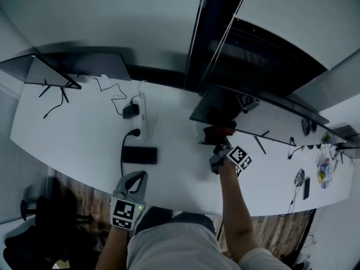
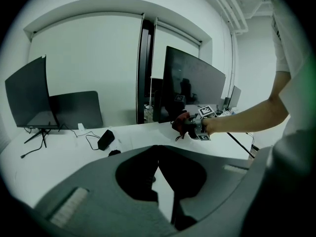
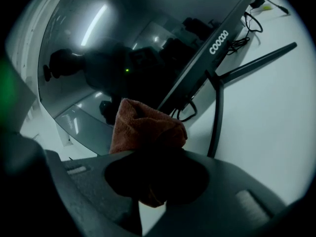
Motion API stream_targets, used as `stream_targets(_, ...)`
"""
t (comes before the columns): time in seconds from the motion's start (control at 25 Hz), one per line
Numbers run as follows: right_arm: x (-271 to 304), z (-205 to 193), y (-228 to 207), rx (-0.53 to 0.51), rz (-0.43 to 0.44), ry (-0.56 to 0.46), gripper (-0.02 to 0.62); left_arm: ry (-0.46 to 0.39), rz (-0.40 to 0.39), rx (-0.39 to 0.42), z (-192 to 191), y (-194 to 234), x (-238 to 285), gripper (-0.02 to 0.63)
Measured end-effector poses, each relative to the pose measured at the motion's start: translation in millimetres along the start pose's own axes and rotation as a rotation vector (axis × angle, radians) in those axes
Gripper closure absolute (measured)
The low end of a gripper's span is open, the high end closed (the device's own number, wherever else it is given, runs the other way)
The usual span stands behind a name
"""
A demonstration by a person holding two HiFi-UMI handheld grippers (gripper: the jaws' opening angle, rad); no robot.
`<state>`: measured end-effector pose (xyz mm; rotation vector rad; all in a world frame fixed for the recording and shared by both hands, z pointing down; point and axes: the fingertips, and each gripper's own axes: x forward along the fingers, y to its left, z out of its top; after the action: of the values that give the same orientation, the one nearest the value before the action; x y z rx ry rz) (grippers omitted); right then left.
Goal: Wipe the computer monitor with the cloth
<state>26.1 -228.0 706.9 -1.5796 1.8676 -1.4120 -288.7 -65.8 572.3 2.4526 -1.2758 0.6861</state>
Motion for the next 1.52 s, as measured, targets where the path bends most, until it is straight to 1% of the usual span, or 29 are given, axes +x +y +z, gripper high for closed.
stream_targets(0.52, 41.0, -47.4, 44.5, -0.017, 0.04, 0.073, 0.497, -0.027, 0.047, -0.047, -6.8, 41.5, -19.0, 0.597)
stream_targets(0.68, 52.3, -61.8, 58.9, -0.014, 0.054, 0.093, 0.497, -0.036, 0.056, -0.066, -9.1, 49.5, -23.4, 0.597)
stream_targets(0.84, 62.4, -75.7, 71.2, -0.011, 0.069, 0.113, 0.497, -0.034, 0.062, -0.067, -13.4, 56.7, -27.4, 0.597)
stream_targets(1.36, 93.6, -124.0, 117.2, -0.039, 0.148, 0.225, 0.497, -0.04, 0.101, -0.099, -20.8, 75.6, -39.3, 0.597)
stream_targets(1.52, 100.4, -133.8, 129.5, -0.032, 0.172, 0.242, 0.497, -0.039, 0.11, -0.103, -22.6, 80.9, -41.8, 0.597)
